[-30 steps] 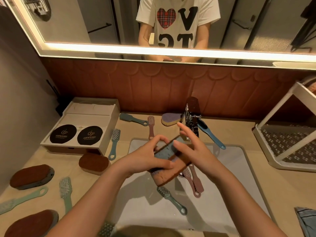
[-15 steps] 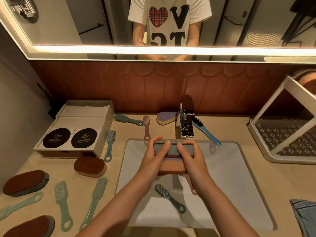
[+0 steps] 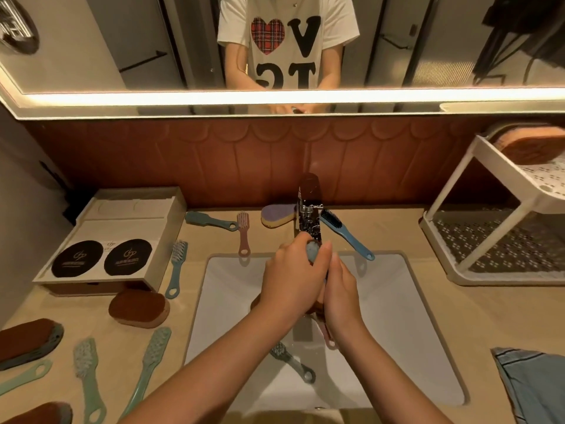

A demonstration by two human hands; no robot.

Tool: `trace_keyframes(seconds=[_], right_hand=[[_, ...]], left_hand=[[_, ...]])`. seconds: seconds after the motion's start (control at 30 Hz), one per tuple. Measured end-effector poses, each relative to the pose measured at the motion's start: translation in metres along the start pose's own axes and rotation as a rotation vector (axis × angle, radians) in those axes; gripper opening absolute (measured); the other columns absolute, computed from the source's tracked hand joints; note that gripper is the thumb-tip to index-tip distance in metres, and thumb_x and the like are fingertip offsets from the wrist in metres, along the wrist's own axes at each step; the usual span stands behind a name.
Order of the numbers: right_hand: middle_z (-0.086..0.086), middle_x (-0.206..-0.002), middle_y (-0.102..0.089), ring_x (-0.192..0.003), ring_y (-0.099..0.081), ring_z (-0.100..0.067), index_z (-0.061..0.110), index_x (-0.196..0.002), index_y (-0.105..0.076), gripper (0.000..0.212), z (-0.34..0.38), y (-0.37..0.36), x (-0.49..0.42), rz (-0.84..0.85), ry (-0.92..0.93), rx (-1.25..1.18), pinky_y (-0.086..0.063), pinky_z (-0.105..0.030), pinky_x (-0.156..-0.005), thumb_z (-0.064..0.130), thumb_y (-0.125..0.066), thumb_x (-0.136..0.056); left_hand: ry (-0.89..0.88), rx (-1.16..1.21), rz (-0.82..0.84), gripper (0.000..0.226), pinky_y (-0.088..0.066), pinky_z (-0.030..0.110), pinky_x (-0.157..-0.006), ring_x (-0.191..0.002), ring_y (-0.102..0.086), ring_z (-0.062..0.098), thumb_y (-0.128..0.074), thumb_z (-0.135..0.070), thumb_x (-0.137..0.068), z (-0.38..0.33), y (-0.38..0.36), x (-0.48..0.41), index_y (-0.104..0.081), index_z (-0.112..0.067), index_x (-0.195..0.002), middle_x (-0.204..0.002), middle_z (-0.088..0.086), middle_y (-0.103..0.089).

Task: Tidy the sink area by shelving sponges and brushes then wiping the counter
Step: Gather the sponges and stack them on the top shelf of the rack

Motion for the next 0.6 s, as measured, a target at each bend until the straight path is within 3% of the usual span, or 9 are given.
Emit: trace_keyframes(seconds=[0.07, 0.23, 0.43, 0.6], right_hand=[[-0.001, -0.082, -0.069, -0.085, -0.065, -0.014, 0.026, -0.082, -0.065, 0.041, 0.009, 0.012, -0.006, -0.027, 0.043, 0.018, -0.050, -0.030, -0.072, 0.041, -0.031, -0.098], [0.006, -0.064, -0.063, -0.065, -0.060, -0.006, 0.024, -0.067, -0.063, 0.044, 0.013, 0.037, -0.018, -0.028, 0.069, 0.111, -0.043, -0.017, -0.057, 0.035, -0.033, -0.099], [0.003, -0.057, -0.057, -0.061, -0.056, -0.014, 0.020, -0.058, -0.056, 0.049, 0.024, 0.070, -0.036, 0.010, 0.091, 0.211, -0.042, -0.029, -0.059, 0.029, -0.032, -0.100], [0.001, -0.069, -0.064, -0.074, -0.062, -0.021, 0.027, -0.069, -0.063, 0.044, 0.035, 0.098, -0.047, 0.081, 0.130, 0.263, -0.047, -0.038, -0.068, 0.034, -0.032, -0.099]], left_hand=[[-0.028, -0.018, 0.006, 0.034, -0.033, 0.033, -0.057, -0.066, -0.053, 0.024, -0.041, -0.043, -0.093, -0.007, -0.007, -0.003, -0.043, -0.019, -0.069, -0.067, 0.005, -0.055], [-0.028, -0.068, 0.091, 0.041, -0.038, 0.033, -0.059, -0.074, -0.059, 0.029, -0.035, -0.039, -0.097, -0.019, -0.029, -0.011, -0.057, -0.010, -0.079, -0.076, 0.013, -0.063], [-0.044, -0.156, 0.129, 0.047, -0.041, 0.037, -0.069, -0.081, -0.061, 0.031, -0.032, -0.034, -0.099, -0.048, -0.053, -0.023, -0.062, -0.001, -0.085, -0.083, 0.017, -0.066], [-0.046, -0.140, 0.104, 0.046, -0.037, 0.036, -0.063, -0.074, -0.058, 0.032, -0.037, -0.036, -0.097, -0.068, -0.062, -0.031, -0.057, -0.005, -0.070, -0.072, 0.017, -0.062]])
Point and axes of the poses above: each hand's wrist, its own x-axis away from the middle knuckle, its own y-axis out of the back of the hand, z = x × y, the point moved 5 cm from there along -x, towards the middle knuckle
